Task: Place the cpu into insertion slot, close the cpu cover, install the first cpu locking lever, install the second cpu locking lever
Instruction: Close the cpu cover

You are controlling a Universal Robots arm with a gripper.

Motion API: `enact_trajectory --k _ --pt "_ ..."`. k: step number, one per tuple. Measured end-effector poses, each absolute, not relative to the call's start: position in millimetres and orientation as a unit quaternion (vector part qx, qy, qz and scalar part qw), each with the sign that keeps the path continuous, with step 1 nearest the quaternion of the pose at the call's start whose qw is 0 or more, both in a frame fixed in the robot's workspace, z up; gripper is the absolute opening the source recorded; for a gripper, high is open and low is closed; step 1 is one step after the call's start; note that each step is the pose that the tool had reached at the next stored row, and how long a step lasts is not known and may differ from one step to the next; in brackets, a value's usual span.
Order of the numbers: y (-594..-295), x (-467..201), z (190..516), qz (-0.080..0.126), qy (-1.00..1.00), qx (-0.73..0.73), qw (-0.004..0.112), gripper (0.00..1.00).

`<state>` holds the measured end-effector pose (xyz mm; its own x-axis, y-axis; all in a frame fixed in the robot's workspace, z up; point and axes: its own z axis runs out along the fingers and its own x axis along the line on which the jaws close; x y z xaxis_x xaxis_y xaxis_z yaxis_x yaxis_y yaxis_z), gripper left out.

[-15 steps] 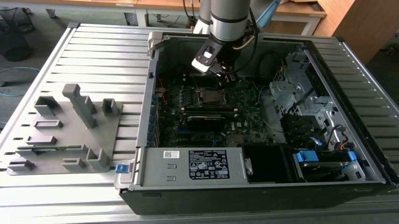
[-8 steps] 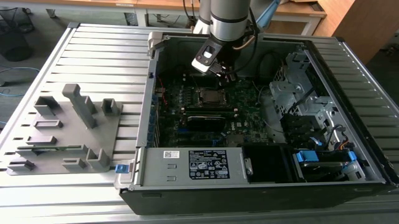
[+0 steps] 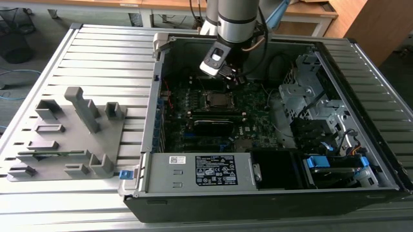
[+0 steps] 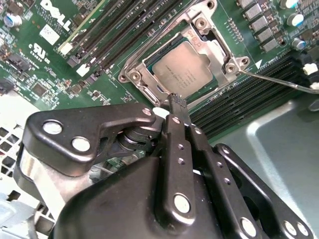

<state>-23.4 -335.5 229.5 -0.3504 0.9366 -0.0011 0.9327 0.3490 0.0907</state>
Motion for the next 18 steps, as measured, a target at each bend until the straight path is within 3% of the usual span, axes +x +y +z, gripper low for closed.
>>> enact_trajectory --k 18 --pt "-335.5 -23.6 229.5 0.038 0.84 0.541 0.025 0.11"
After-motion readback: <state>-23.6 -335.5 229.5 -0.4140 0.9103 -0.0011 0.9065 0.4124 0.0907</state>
